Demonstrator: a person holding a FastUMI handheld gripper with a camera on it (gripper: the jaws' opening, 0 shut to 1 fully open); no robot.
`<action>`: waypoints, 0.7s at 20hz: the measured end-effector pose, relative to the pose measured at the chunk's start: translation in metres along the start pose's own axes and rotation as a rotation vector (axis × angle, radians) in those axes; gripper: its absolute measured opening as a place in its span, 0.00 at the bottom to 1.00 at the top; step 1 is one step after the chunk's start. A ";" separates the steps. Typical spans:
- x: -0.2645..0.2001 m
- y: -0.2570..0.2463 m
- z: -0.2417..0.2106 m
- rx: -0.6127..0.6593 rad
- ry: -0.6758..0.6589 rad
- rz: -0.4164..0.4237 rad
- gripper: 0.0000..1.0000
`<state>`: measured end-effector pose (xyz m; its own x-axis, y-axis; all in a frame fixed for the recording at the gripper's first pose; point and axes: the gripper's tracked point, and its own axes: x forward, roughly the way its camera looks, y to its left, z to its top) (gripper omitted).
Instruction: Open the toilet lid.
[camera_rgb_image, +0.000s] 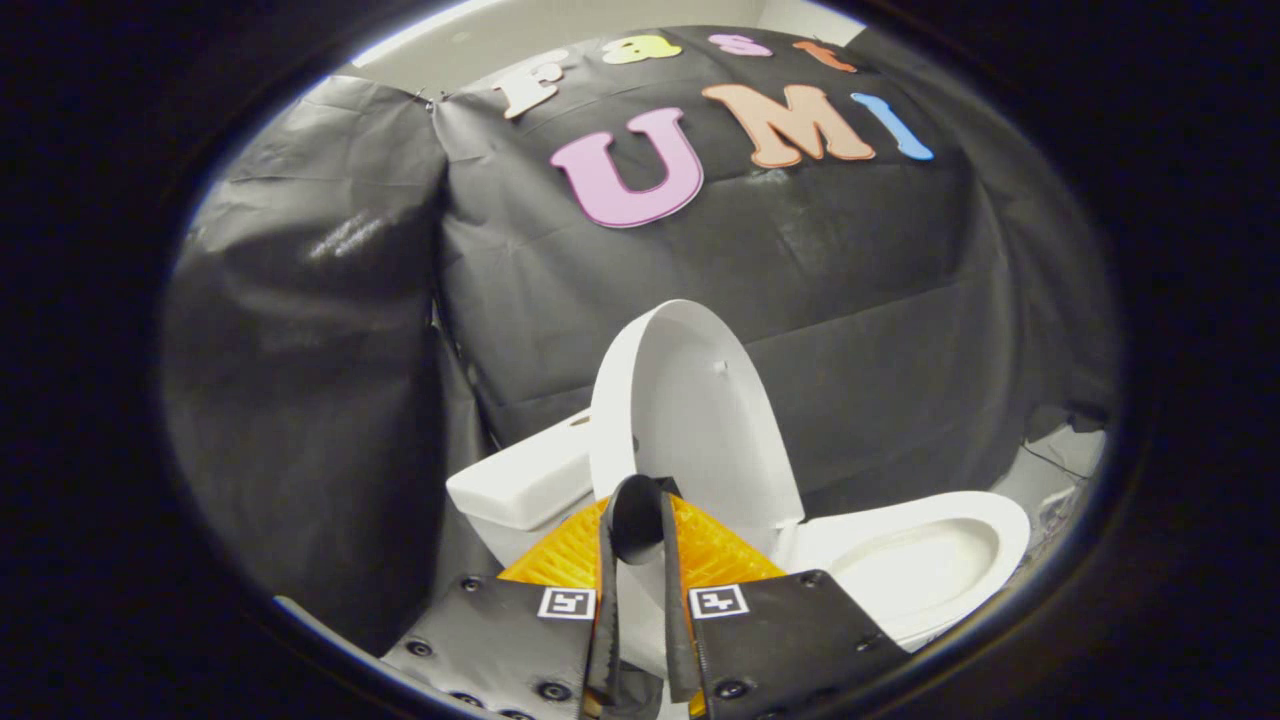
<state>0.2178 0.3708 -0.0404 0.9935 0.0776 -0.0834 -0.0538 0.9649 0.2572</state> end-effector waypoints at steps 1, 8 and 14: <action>0.004 0.007 -0.004 -0.012 0.011 0.014 0.20; 0.013 0.019 -0.009 -0.007 0.012 0.038 0.20; 0.006 0.017 -0.005 -0.038 0.010 0.042 0.25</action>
<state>0.2226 0.3892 -0.0409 0.9892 0.1207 -0.0831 -0.0995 0.9694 0.2243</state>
